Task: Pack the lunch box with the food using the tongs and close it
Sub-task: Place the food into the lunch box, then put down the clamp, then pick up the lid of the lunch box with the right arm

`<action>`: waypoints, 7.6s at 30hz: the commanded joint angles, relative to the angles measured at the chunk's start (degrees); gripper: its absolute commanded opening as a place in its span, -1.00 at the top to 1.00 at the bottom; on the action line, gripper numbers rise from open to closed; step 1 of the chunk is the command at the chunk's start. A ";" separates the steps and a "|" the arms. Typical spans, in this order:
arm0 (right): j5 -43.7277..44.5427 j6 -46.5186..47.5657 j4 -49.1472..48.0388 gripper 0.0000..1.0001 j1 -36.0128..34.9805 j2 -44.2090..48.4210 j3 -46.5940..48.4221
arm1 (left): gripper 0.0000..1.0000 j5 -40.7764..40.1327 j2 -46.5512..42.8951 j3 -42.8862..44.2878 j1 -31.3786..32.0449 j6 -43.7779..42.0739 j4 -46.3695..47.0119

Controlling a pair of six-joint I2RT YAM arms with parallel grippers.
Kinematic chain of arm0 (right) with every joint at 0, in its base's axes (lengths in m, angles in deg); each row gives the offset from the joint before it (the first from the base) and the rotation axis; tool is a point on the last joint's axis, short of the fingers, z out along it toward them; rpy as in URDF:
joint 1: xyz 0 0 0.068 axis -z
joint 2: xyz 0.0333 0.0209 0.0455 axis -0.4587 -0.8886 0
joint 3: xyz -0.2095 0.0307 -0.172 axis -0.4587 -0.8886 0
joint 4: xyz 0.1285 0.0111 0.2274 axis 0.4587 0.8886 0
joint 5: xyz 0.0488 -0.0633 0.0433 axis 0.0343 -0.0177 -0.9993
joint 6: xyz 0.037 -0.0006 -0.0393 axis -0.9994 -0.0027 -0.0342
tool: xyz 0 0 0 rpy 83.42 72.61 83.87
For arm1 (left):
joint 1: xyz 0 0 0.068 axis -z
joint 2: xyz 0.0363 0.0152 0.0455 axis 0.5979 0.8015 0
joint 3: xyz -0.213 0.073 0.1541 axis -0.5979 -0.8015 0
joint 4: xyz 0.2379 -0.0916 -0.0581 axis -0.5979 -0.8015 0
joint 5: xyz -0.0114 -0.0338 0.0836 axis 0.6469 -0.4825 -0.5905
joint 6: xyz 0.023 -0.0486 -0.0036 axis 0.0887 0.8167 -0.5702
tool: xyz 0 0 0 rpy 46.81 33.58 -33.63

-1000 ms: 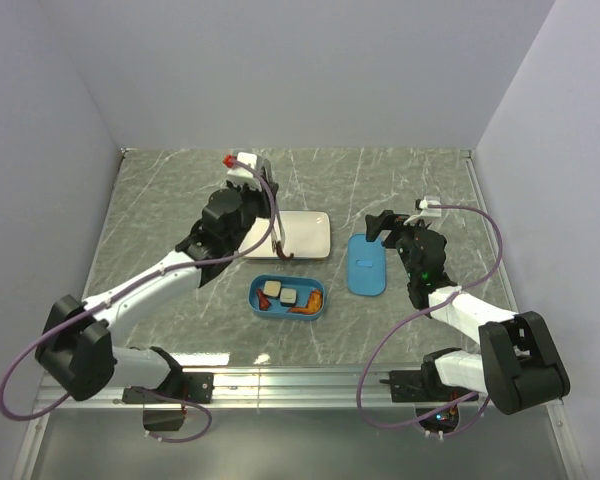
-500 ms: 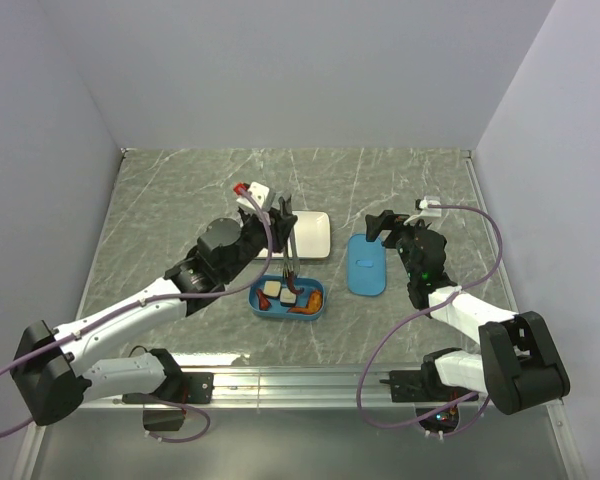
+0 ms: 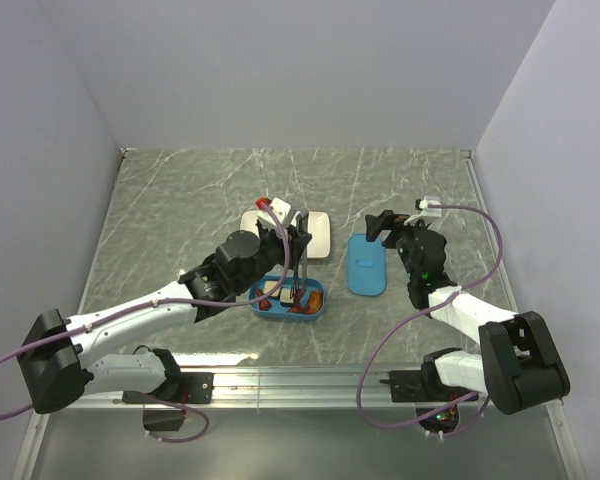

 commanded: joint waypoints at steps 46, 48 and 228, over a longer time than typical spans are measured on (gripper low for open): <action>0.31 -0.03 -1.81 -0.96 -0.20 1.16 1.80 | 0.32 -8.84 -4.27 -0.84 2.34 -1.30 4.14; 0.31 -0.04 -1.81 -0.96 -0.20 1.16 1.71 | 0.32 -11.13 -6.46 -1.28 2.25 -1.30 3.35; 3.64 -10.93 59.01 1.00 -2.04 -18.27 24.39 | -0.99 -13.42 13.74 -1.02 -32.29 -3.76 22.85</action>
